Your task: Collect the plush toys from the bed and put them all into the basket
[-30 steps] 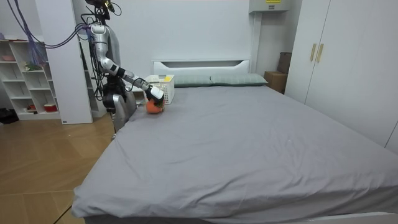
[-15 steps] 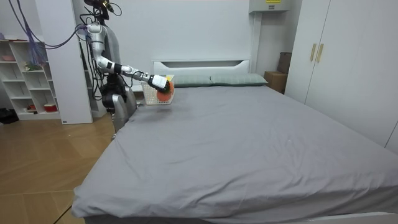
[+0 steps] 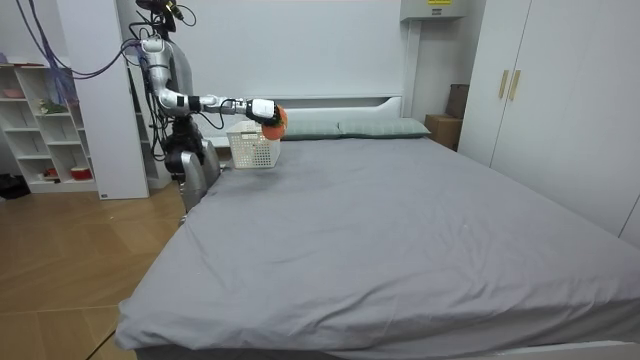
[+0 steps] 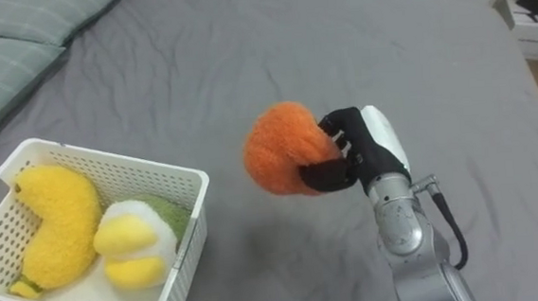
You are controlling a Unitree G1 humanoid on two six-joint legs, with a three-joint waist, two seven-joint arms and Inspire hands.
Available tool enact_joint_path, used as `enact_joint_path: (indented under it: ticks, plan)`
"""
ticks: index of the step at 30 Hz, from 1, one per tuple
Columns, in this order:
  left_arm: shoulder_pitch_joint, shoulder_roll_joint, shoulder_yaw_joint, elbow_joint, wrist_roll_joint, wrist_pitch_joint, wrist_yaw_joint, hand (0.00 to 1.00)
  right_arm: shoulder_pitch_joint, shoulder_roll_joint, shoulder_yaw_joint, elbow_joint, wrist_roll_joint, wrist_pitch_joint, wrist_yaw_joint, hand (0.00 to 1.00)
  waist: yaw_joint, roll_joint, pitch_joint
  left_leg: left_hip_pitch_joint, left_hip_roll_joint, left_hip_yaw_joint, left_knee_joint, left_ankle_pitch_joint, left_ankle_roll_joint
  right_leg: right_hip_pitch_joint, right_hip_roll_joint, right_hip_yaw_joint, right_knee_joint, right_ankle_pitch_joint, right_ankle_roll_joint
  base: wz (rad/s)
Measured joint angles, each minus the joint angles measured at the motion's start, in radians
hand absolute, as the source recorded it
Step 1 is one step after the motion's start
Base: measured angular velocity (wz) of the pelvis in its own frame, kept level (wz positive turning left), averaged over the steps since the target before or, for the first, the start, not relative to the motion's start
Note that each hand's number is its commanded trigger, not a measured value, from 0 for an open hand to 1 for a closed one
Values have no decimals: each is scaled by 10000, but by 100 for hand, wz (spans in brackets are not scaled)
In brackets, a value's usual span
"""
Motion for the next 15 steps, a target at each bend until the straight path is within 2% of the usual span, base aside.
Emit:
enact_joint_path:
  ticks: [7,9,15]
  plan:
    - [-212,49,-18,-29,237,0,-125,0,-507,1,156,-267,259,3,114,100,130,-154,63,-81,-2,-41,17,0,-1,-48,5,-38,-14,0,0,1]
    - [-287,48,-23,-25,341,4,-207,0,-646,2,370,-285,180,10,172,100,176,-216,25,-78,-4,-51,23,1,0,-52,5,-59,-23,0,0,0]
    - [-633,27,28,104,395,9,-287,0,-1032,67,549,-439,117,111,638,100,659,-168,33,-16,0,-45,13,4,1,-17,13,-11,-23,0,1,-2]
